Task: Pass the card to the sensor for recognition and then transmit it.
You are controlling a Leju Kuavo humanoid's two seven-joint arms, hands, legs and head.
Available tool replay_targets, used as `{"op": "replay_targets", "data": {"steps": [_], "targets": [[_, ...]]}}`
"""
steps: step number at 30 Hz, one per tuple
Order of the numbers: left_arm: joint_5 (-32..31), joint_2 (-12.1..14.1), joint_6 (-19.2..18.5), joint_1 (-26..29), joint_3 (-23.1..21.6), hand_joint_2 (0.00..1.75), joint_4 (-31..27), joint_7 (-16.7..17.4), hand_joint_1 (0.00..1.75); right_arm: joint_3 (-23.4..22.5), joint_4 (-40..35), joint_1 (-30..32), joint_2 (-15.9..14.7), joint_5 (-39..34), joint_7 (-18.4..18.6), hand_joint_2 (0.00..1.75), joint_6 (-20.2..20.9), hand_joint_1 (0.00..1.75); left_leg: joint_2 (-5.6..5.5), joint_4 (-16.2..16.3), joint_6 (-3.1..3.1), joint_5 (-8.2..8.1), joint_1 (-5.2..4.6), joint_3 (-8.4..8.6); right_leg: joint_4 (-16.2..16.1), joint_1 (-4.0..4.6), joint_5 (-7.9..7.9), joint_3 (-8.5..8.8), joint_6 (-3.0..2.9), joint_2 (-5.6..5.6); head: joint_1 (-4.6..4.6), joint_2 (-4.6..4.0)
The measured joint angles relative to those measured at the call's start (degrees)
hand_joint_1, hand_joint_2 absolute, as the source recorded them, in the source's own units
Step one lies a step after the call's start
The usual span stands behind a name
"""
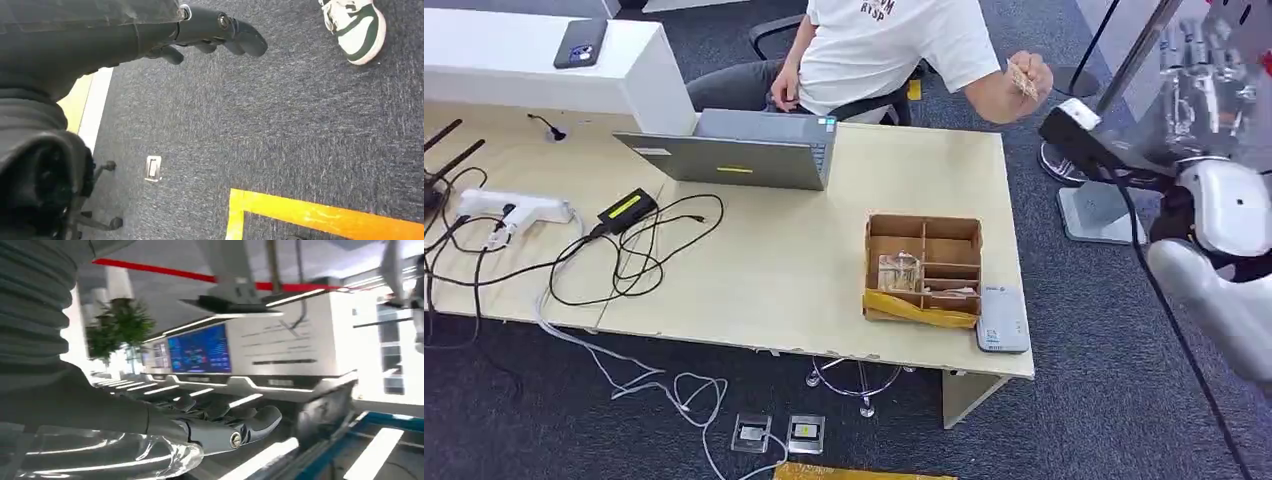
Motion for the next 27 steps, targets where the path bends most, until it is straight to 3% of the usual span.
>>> {"op": "replay_targets", "data": {"steps": [7,17,18,19,20,27], "targets": [[-0.02,0.02,-0.02,0.01,-1.27,0.00,0.02,0.06,0.00,7.72,4.04,-0.79,6.08,-2.54,-1.97,1.75,-7.13,0.00,0.01,0.00,-0.12,-0.08,0.03,0.04,-0.02,0.02,-0.04,0.00,-0.06,0.04,0.06,0.00],[0.13,0.04,-0.09,0.11,-2.43,0.00,0.02,0.57,0.00,12.53,10.43,-0.06,10.28,-3.85,-3.72,1.75,-12.07,0.00,0.04,0.01,-0.17,-0.11,0.04,0.07,-0.04,0.03,-0.04,0.00,-0.07,0.09,0.04,0.00],[0.18,0.04,-0.07,0.11,-2.49,0.00,0.02,0.57,0.00,12.75,10.87,-0.05,10.52,-3.85,-3.78,1.75,-12.31,0.37,0.04,0.01,-0.17,-0.11,0.04,0.08,-0.04,0.03,-0.04,0.00,-0.07,0.09,0.04,0.00],[0.22,0.04,-0.04,0.10,-2.56,0.00,0.02,0.59,0.00,12.90,11.34,-0.02,10.61,-3.89,-3.85,1.75,-12.57,1.52,0.05,0.02,-0.18,-0.10,0.04,0.96,-0.04,0.03,-0.04,-0.05,-0.07,0.10,0.04,0.00],[0.37,0.04,-0.02,0.14,-2.58,0.00,0.02,0.59,0.00,13.08,11.72,-0.02,10.78,-3.93,-3.85,1.75,-12.68,1.75,0.02,0.02,-0.20,-0.08,0.05,0.94,-0.03,0.03,-0.01,-0.07,-0.11,0.07,0.05,0.00],[0.59,0.04,0.07,0.21,-2.73,0.00,0.02,0.63,0.00,13.93,13.47,-0.04,11.37,-4.57,-4.11,1.75,-12.81,1.75,0.03,0.03,-0.23,-0.05,0.05,0.99,-0.03,0.03,0.00,-0.04,-0.11,0.09,0.04,0.00]]}}
